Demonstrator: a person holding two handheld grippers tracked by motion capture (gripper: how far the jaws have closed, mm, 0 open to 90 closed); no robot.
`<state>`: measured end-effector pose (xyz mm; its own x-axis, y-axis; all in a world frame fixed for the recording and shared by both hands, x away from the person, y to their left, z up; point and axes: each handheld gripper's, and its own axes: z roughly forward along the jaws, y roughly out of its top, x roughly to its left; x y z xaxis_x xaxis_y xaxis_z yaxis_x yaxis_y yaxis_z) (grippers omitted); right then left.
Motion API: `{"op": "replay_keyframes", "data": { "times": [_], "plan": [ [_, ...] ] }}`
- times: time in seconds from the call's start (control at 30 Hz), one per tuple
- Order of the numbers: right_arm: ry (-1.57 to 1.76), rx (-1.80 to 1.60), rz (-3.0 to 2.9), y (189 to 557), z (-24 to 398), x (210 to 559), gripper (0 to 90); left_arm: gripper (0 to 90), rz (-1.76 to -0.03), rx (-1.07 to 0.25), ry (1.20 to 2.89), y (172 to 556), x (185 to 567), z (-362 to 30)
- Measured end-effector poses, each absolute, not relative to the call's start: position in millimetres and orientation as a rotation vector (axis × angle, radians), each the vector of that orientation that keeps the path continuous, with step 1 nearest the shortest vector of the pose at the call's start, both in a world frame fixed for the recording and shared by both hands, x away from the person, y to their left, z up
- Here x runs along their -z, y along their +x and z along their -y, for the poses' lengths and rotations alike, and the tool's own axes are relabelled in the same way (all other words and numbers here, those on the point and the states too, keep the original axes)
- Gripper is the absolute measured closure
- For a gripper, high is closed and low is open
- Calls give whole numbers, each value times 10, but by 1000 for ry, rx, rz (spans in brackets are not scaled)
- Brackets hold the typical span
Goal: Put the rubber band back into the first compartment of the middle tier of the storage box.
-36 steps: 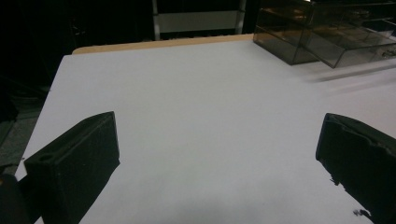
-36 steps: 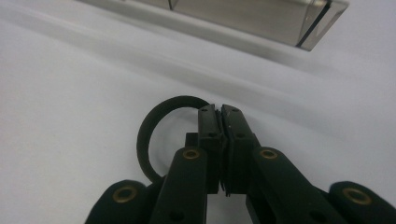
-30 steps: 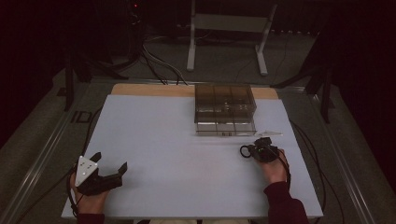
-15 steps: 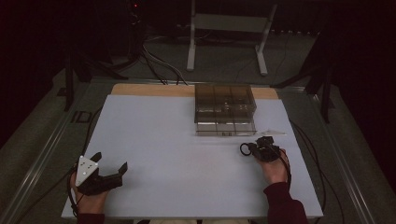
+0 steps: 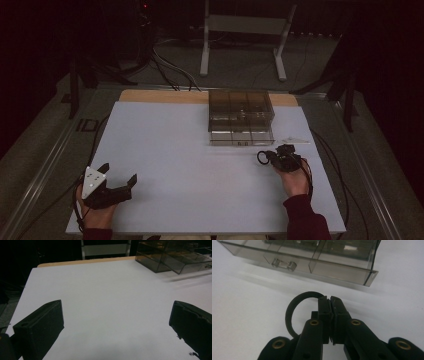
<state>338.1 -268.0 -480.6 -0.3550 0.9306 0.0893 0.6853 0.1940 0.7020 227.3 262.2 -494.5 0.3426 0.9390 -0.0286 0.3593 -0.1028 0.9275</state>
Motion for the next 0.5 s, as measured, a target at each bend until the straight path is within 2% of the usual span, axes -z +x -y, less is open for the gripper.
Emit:
{"op": "replay_keyframes", "data": {
  "times": [0.5],
  "plan": [
    [1506,-1021,-2097,3418,2641,4656,884,3,-1183,-758,1666,2278,4948,-2621]
  ]
}}
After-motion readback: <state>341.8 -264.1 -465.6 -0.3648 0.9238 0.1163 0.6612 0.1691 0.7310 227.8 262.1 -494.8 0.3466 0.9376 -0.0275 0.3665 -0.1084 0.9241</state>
